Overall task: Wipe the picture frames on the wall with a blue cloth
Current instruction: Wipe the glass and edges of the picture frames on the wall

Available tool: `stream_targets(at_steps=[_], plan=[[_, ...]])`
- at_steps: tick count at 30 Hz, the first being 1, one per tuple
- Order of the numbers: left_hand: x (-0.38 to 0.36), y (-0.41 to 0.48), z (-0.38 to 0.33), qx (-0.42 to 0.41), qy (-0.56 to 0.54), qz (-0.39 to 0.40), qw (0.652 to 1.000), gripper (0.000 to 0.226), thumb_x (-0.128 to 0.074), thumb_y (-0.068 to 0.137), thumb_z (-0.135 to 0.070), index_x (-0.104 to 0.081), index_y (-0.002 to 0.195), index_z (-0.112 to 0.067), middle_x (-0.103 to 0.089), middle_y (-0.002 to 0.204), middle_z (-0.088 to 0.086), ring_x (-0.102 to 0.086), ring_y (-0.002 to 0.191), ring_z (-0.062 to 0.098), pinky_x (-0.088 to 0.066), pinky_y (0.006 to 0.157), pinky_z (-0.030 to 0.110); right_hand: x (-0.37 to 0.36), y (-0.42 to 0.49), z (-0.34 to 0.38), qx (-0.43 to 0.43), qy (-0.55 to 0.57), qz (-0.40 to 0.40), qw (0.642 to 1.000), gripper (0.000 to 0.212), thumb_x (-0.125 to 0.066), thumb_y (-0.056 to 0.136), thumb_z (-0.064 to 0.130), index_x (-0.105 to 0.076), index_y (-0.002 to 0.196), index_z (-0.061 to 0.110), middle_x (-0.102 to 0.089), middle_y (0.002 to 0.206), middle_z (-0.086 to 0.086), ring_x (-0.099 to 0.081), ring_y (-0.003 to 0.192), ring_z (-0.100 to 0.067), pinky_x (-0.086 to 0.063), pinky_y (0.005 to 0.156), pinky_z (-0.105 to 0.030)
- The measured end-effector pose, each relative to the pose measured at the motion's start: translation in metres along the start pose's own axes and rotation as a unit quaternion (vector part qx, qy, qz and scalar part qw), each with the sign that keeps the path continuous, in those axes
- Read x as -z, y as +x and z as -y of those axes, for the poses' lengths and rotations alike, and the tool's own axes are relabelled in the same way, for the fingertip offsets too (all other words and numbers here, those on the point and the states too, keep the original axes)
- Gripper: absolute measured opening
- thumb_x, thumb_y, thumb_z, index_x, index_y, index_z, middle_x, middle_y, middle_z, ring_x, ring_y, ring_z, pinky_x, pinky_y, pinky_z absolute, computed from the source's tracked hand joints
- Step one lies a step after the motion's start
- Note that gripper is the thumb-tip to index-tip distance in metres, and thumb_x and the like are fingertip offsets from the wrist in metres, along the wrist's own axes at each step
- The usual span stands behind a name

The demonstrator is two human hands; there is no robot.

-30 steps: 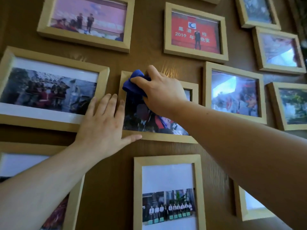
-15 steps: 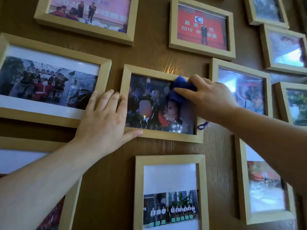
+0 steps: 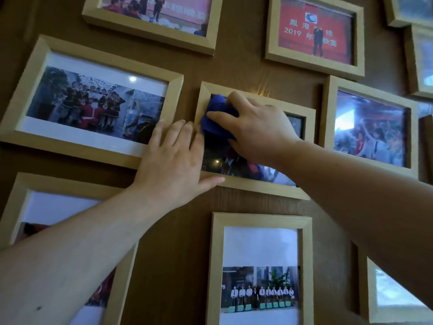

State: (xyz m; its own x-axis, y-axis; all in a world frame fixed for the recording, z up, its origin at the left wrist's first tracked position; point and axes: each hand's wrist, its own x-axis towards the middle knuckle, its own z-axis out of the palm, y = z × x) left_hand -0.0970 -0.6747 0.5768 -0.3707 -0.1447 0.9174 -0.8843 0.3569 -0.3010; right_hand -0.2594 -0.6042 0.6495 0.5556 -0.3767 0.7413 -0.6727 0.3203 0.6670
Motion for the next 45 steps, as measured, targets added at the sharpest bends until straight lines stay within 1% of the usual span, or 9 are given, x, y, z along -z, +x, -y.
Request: stream_targets(at_steps=[6, 14, 17, 21, 24, 27, 31, 36, 45], plan=[[0.001, 0.000, 0.001, -0.004, -0.001, -0.001, 1.000, 0.102, -0.026, 0.076, -0.082, -0.029, 0.143, -0.004, -0.041, 0.145, 0.020, -0.029, 0.139, 0.034, -0.019, 0.115, 0.056, -0.004, -0.034, -0.030, 0.012, -0.001, 0.038, 0.999, 0.060, -0.057, 0.081, 0.037, -0.041, 0.136, 0.023, -0.046, 0.120, -0.019, -0.053, 0.083, -0.032, -0.043, 0.052, -0.035], [0.000, 0.000, 0.001, -0.001, -0.003, 0.001, 1.000, 0.104, -0.030, 0.076, -0.082, -0.028, 0.144, -0.003, -0.042, 0.145, 0.021, -0.031, 0.139, 0.035, -0.020, 0.115, 0.057, -0.004, -0.090, -0.076, -0.070, -0.026, 0.064, 0.995, 0.055, -0.055, 0.080, 0.034, -0.049, 0.131, 0.017, -0.048, 0.114, -0.021, -0.056, 0.084, -0.039, -0.047, 0.054, -0.043], [-0.001, 0.000, 0.000, -0.001, -0.005, -0.004, 1.000, 0.103, -0.030, 0.077, -0.082, -0.028, 0.144, -0.004, -0.042, 0.145, 0.020, -0.030, 0.139, 0.034, -0.020, 0.115, 0.057, -0.005, -0.076, -0.054, -0.045, -0.011, 0.055, 0.997, 0.057, -0.056, 0.078, 0.035, -0.048, 0.132, 0.018, -0.048, 0.116, -0.021, -0.055, 0.088, -0.038, -0.050, 0.053, -0.042], [-0.002, -0.001, 0.001, 0.001, -0.006, -0.008, 1.000, 0.101, -0.027, 0.078, -0.081, -0.028, 0.144, -0.004, -0.041, 0.146, 0.020, -0.030, 0.140, 0.033, -0.020, 0.115, 0.057, 0.000, -0.043, -0.016, 0.021, 0.018, 0.015, 1.000, 0.057, -0.057, 0.079, 0.034, -0.045, 0.133, 0.020, -0.049, 0.115, -0.018, -0.055, 0.087, -0.032, -0.041, 0.056, -0.032], [-0.002, -0.001, 0.000, 0.003, -0.001, -0.006, 1.000, 0.102, -0.027, 0.077, -0.081, -0.032, 0.142, -0.003, -0.043, 0.144, 0.020, -0.031, 0.139, 0.033, -0.020, 0.115, 0.057, -0.001, -0.021, 0.005, 0.051, 0.038, 0.007, 0.998, 0.054, -0.059, 0.083, 0.030, -0.044, 0.134, 0.020, -0.049, 0.117, -0.018, -0.055, 0.090, -0.030, -0.051, 0.058, -0.039], [-0.002, 0.000, 0.000, 0.007, 0.000, -0.003, 1.000, 0.102, -0.029, 0.076, -0.082, -0.032, 0.142, -0.003, -0.043, 0.144, 0.020, -0.031, 0.139, 0.034, -0.020, 0.115, 0.058, -0.003, -0.020, 0.006, 0.064, 0.037, 0.019, 0.997, 0.053, -0.057, 0.084, 0.030, -0.044, 0.135, 0.020, -0.048, 0.118, -0.018, -0.054, 0.090, -0.030, -0.052, 0.055, -0.043], [-0.002, -0.001, 0.000, 0.005, -0.004, -0.006, 1.000, 0.103, -0.028, 0.077, -0.082, -0.028, 0.144, -0.005, -0.040, 0.147, 0.019, -0.029, 0.140, 0.033, -0.019, 0.115, 0.058, -0.003, -0.052, -0.024, 0.094, 0.013, 0.060, 0.994, 0.055, -0.049, 0.083, 0.037, -0.042, 0.135, 0.023, -0.047, 0.122, -0.017, -0.054, 0.092, -0.029, -0.047, 0.058, -0.034], [-0.004, 0.000, 0.001, 0.001, -0.008, -0.006, 1.000, 0.105, -0.027, 0.076, -0.084, -0.028, 0.144, -0.004, -0.042, 0.145, 0.020, -0.031, 0.139, 0.034, -0.019, 0.115, 0.058, -0.003, -0.093, -0.056, 0.071, 0.016, 0.093, 0.993, 0.053, -0.050, 0.081, 0.038, -0.049, 0.131, 0.019, -0.050, 0.117, -0.018, -0.057, 0.087, -0.031, -0.051, 0.054, -0.039], [-0.007, -0.001, -0.001, 0.010, -0.002, -0.009, 1.000, 0.112, -0.033, 0.068, -0.087, -0.027, 0.144, -0.005, -0.042, 0.145, 0.019, -0.032, 0.139, 0.033, -0.018, 0.116, 0.057, 0.001, -0.043, 0.011, 0.131, 0.040, 0.036, 0.990, 0.047, -0.045, 0.087, 0.036, -0.045, 0.131, 0.022, -0.049, 0.115, -0.016, -0.055, 0.087, -0.029, -0.050, 0.054, -0.040]])
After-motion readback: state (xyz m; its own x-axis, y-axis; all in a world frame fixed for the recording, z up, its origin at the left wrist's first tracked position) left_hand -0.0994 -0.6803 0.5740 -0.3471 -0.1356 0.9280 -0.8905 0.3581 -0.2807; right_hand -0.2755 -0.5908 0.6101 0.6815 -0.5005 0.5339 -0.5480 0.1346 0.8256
